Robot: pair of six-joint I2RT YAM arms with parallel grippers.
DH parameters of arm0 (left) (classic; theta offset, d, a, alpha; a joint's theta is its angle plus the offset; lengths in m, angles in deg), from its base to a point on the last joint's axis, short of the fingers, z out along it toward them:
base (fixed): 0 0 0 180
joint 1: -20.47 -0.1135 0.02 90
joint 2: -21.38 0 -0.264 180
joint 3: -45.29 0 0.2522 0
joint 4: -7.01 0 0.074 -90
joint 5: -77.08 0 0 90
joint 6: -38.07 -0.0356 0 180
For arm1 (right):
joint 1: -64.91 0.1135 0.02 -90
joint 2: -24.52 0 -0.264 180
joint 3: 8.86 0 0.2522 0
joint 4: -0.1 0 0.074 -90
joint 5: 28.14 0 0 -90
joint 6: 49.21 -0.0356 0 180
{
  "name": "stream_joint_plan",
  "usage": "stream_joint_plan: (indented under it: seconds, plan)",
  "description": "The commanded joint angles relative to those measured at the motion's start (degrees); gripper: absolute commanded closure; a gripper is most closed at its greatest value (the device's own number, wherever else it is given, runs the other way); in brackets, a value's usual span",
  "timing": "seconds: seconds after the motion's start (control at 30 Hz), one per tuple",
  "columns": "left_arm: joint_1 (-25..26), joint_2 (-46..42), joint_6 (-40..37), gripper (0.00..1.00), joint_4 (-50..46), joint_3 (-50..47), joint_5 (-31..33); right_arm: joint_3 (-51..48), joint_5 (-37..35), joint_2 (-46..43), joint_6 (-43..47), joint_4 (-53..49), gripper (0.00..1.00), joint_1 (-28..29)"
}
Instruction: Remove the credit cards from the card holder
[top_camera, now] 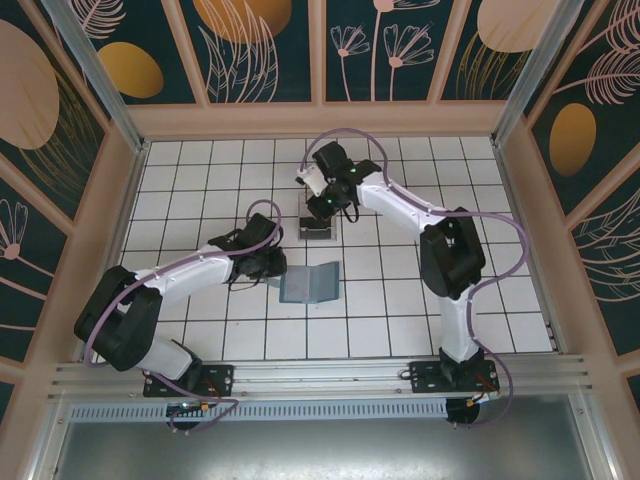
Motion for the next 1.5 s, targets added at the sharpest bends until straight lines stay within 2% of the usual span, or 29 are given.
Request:
stream_joint_plan:
  seconds: [0.0, 0.2, 0.3, 0.43, 0.7, 1.0, 1.47]
  plan:
    - [-1.4, -1.4, 0.8, 0.82, 2.2, 0.8, 0.2, -4.3, 1.7, -5.2, -17.5, 6.2, 0.92, -0.1]
    - [-6.4, -2.8, 0.3, 0.82, 5.1, -1.1, -4.1, -13.0, 8.7, -10.3, -36.8, 9.1, 0.93, 0.7]
    - [-9.5, -3.5, -0.3, 0.82, 5.7, -2.3, -5.8, -16.8, 12.0, -11.6, -41.5, 10.5, 0.91, 2.2]
    - [-12.3, -4.0, -1.7, 0.82, 5.4, -2.9, -6.3, -20.2, 10.6, -11.6, -44.1, 12.1, 0.8, 6.7]
    - [-15.5, -4.6, -3.9, 0.82, 4.3, -2.6, -5.6, -20.9, 10.0, -7.3, -49.4, 13.9, 0.73, 12.8]
    - [-19.4, -5.6, -6.9, 0.82, 3.0, -1.6, -5.5, -18.6, 9.8, -1.5, -51.4, 14.1, 0.68, 15.1]
    - [-19.7, -4.9, -7.9, 0.82, 2.6, -0.8, -6.2, -17.5, 11.0, 1.7, -52.0, 13.9, 0.63, 16.5]
